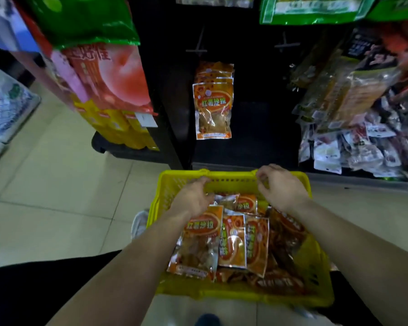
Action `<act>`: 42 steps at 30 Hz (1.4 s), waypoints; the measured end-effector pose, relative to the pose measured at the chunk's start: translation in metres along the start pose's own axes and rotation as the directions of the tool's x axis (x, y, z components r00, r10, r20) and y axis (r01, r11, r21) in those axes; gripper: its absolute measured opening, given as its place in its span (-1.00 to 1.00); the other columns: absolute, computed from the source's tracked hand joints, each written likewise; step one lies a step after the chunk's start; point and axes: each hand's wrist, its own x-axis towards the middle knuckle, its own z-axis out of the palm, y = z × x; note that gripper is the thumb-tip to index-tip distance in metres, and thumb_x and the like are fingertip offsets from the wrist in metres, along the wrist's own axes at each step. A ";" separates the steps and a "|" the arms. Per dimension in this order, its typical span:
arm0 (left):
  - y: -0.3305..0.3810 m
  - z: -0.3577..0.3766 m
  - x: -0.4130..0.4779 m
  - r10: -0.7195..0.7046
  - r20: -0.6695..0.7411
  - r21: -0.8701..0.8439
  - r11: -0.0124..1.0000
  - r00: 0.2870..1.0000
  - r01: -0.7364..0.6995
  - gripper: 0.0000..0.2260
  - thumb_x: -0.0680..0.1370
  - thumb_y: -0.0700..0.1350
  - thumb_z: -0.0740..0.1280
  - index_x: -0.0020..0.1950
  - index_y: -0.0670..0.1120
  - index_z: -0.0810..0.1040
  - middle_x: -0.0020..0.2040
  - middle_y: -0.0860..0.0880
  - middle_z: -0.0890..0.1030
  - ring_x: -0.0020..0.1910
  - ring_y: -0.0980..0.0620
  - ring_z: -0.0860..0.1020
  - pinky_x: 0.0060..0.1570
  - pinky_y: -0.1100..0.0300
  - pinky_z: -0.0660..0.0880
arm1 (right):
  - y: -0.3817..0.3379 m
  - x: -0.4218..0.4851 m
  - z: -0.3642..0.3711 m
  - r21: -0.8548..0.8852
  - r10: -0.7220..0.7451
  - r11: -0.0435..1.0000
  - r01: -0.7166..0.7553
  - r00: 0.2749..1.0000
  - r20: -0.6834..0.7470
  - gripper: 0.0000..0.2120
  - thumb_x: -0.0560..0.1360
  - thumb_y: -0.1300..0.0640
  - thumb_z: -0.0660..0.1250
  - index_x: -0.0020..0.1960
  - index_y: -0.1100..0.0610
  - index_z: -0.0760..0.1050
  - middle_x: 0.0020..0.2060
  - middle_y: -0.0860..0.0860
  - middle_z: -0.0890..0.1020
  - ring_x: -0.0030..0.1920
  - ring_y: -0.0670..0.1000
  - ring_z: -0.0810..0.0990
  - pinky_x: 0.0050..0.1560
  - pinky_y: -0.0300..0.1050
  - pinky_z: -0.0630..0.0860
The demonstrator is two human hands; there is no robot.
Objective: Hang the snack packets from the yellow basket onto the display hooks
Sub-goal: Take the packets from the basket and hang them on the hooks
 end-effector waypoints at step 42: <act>0.028 -0.110 -0.051 0.265 0.042 0.265 0.927 0.963 -0.266 -0.94 0.56 0.06 0.39 0.01 0.15 0.62 -0.06 0.08 0.64 0.00 0.01 0.58 -0.01 0.08 0.53 | -0.060 -0.011 -0.085 0.021 -0.131 0.991 0.131 0.991 0.040 -0.93 0.54 -0.01 0.38 -0.08 -0.17 0.52 -0.25 -0.19 0.66 -0.13 -0.12 0.62 -0.06 -0.01 0.59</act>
